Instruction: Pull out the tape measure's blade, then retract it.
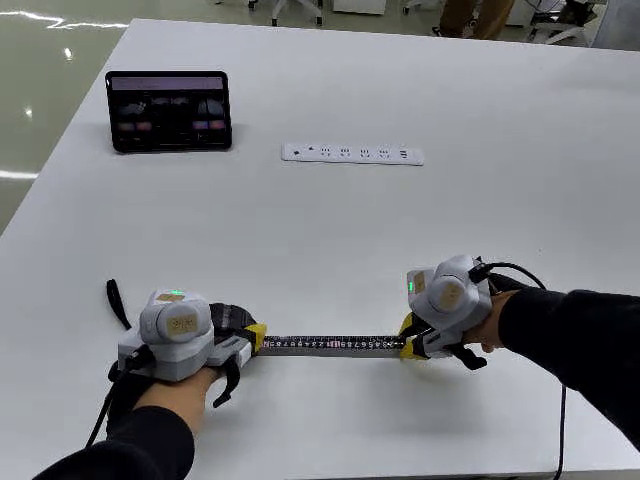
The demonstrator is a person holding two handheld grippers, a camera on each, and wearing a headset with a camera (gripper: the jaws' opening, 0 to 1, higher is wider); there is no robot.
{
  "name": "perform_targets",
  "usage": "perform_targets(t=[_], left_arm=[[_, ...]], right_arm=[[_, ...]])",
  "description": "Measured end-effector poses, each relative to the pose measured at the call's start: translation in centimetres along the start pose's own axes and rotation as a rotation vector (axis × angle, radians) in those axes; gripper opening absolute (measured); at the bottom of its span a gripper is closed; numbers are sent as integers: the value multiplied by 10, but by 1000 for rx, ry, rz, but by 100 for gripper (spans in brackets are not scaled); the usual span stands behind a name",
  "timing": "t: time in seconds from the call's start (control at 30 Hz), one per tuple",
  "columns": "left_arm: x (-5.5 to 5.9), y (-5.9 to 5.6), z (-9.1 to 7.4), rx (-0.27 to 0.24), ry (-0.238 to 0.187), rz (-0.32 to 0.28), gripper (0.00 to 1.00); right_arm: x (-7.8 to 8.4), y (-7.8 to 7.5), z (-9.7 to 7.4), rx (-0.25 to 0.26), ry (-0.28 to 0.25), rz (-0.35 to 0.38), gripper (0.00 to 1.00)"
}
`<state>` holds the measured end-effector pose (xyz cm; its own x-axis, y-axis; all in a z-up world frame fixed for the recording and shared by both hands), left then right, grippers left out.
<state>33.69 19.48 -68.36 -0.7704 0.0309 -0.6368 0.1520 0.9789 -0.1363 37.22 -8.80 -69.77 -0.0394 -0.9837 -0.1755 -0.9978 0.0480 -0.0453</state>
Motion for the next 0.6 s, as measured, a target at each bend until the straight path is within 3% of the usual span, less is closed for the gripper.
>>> perform_targets(t=[0.3,0.6], left_arm=[[0,0,0,1,3,0,60],[0,0,0,0,-1,-8,59]], right_arm=[[-4,-1,0,0,-11,2,10],[-6,-4,2,-9,-48,82,10]])
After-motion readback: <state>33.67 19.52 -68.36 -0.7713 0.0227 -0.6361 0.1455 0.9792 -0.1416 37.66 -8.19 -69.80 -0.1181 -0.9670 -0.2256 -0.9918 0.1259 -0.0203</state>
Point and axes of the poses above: the centre of the closed fingertips' face, and the gripper's own axes: z roughly forward along the fingers, y roughly to its left, x roughly out of its underside, the point moved 7 cm from there along -z, roughly backward along the fingers, and after that the axes turned 13 degrees about y, right-handed, at the moved point
